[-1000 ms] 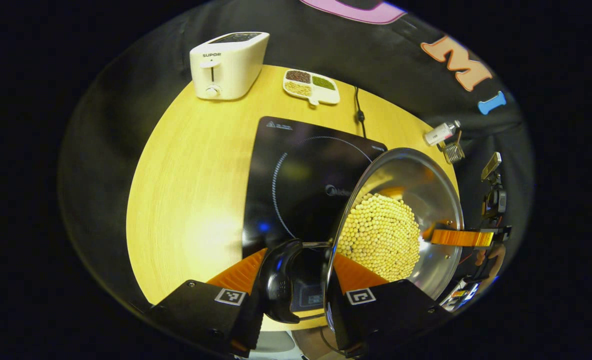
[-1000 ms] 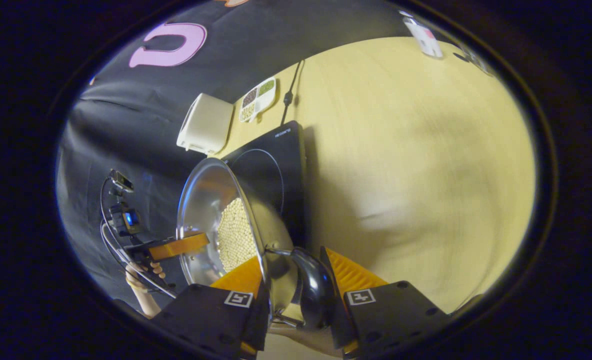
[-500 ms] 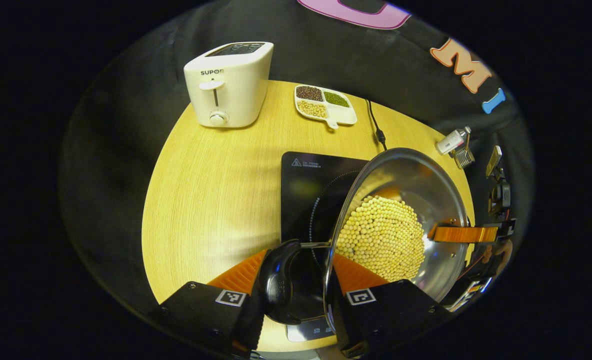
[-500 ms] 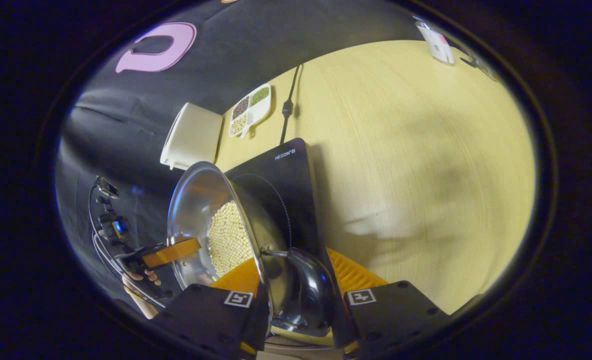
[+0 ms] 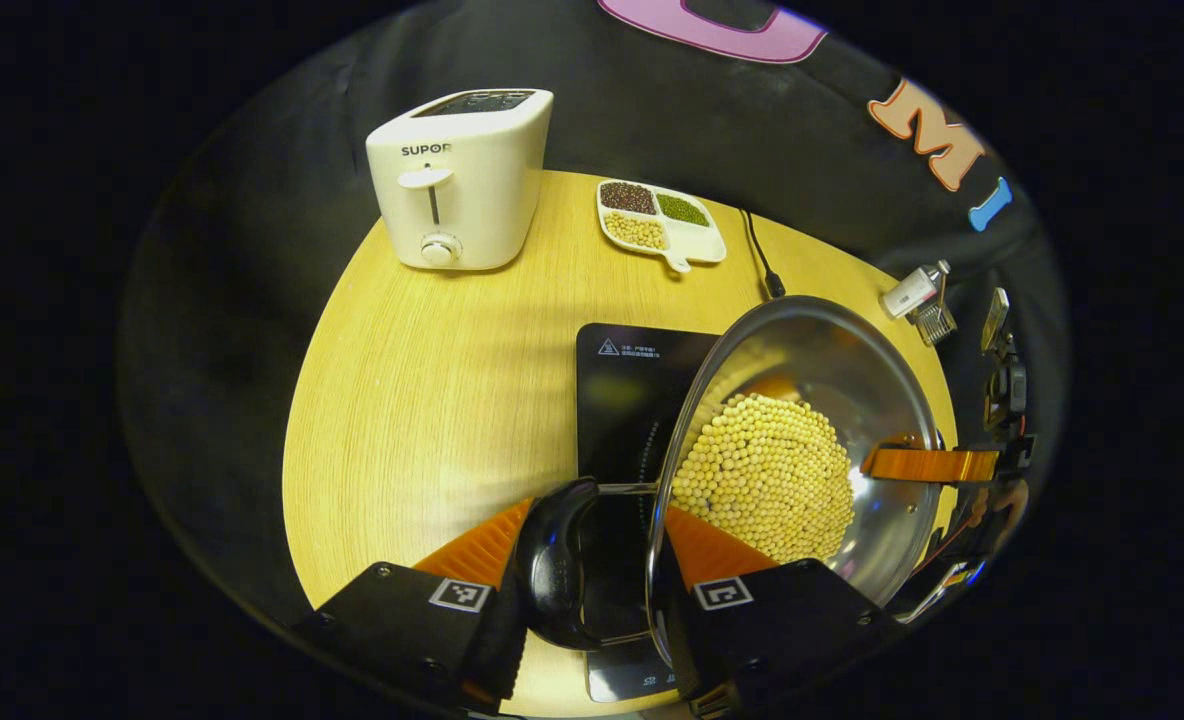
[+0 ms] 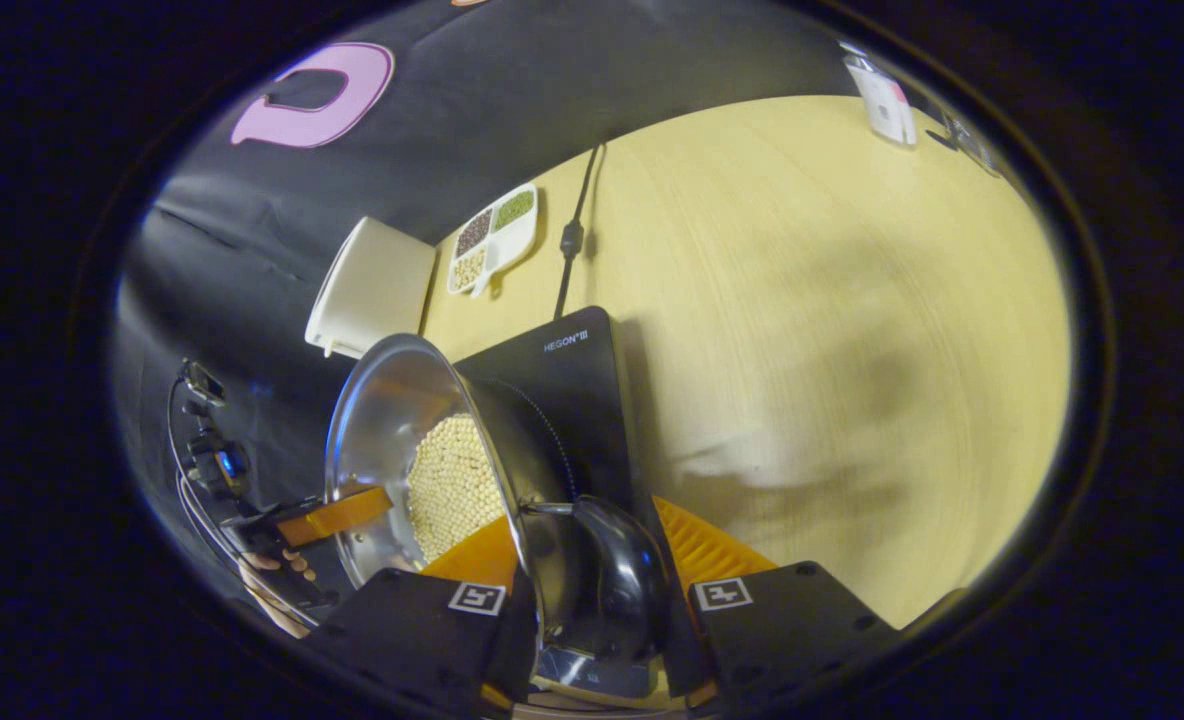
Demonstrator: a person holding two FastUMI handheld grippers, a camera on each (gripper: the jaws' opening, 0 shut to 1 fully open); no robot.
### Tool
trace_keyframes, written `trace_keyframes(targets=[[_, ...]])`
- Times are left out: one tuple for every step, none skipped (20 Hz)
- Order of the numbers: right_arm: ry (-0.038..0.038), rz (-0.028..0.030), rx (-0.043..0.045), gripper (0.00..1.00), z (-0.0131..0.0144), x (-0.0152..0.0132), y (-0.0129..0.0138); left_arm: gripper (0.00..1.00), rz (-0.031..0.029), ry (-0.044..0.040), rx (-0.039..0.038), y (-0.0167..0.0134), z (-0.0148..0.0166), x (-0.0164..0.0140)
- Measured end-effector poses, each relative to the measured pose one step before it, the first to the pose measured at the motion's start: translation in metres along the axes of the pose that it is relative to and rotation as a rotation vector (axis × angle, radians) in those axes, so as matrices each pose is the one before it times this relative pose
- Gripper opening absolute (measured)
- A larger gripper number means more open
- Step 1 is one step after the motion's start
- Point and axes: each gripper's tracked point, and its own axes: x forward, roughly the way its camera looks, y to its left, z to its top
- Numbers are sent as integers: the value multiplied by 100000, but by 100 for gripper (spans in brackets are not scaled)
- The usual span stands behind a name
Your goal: First push the handle of the pot to place it horizontally, then grasp the pot with both hands and set it on the induction cooktop.
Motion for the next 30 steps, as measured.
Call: trace_keyframes(targets=[[-540,187,-548,53,141,14,37,60,-504,-387,-350,-18,-14,20],[-403,386,-478,53,8,-69,-15,60,-220,-377,-137,25,17,86],[-224,472,-361,48,56,11,13,60,-280,29,76,-58,-76,-40],[-62,432,-418,48,-69,-167,94,60,-152,-305,-289,20,34,-21],[-432,296,-224,48,129,90,47,61,80,-115,-301,-13,-68,7],[345,144,65,49,-135,70,-84,61,30,26,-200,-21,-41,-36],[124,84,92,49,29,53,-9,62,-36,-344,-246,-4,33,-9],[134,-35,24,49,0,-53,-21,63,-215,-102,-65,17,-47,48],[238,-20,-57,49,-30,24,-38,63,-275,-537,-453,-17,7,31],[-52,-10,0,49,-28,-66,10,65,-345,-301,-581,-11,2,22],[364,-89,-117,49,-56,130,-12,64,92,47,-287,40,-100,10],[-102,-45,13,51,17,-186,58,65,195,-221,-215,127,47,113],[67,-499,-94,51,46,15,-73,67,820,-1193,-289,152,93,-101],[167,-215,-397,51,-100,2,-40,68,1453,-805,-189,261,65,-75],[-900,-940,-796,52,202,-110,-425,76,1779,-1476,-360,280,-62,-9],[-1532,286,-961,61,279,-473,-48,79,1412,-1960,-257,293,273,-181],[-2720,-831,-1119,81,501,-533,-321,94,435,-2395,-1031,-76,94,-325],[-3648,-129,-1076,100,683,-391,-222,96,-721,-3001,-1418,-299,390,-459],[-2965,537,-768,100,737,-770,-87,96,-765,-3099,-1350,-340,310,-487],[-3472,502,-615,93,612,-911,60,96,-219,-2765,-767,-318,361,-603],[-3619,262,-870,93,872,-1028,-46,96,315,-2985,-221,-235,386,-661],[-3456,207,-970,93,724,-1094,-74,100,879,-2530,-210,-186,458,-721],[-3070,-214,-1175,93,671,-1035,-163,96,1005,-2659,-341,-195,410,-818],[-2523,-1149,-1678,100,453,-1252,-471,96,861,-2277,-386,-287,414,-762],[-2525,-1563,-2250,92,592,-1164,-629,96,1027,-1913,55,-262,254,-729],[-2395,-1503,-2266,92,534,-937,-551,96,1347,-2273,416,-261,429,-836],[-2825,-1624,-2921,92,621,-1017,-635,96,1348,-2213,448,-364,391,-894],[-2212,-1206,-2576,92,360,-1004,-542,96,1389,-2175,271,-424,435,-1006],[-2307,-714,-2374,92,344,-896,-539,96,1469,-2429,517,-469,372,-1053],[-2926,-1123,-2447,100,488,-1165,-513,96,2005,-2391,581,-514,505,-1079]])
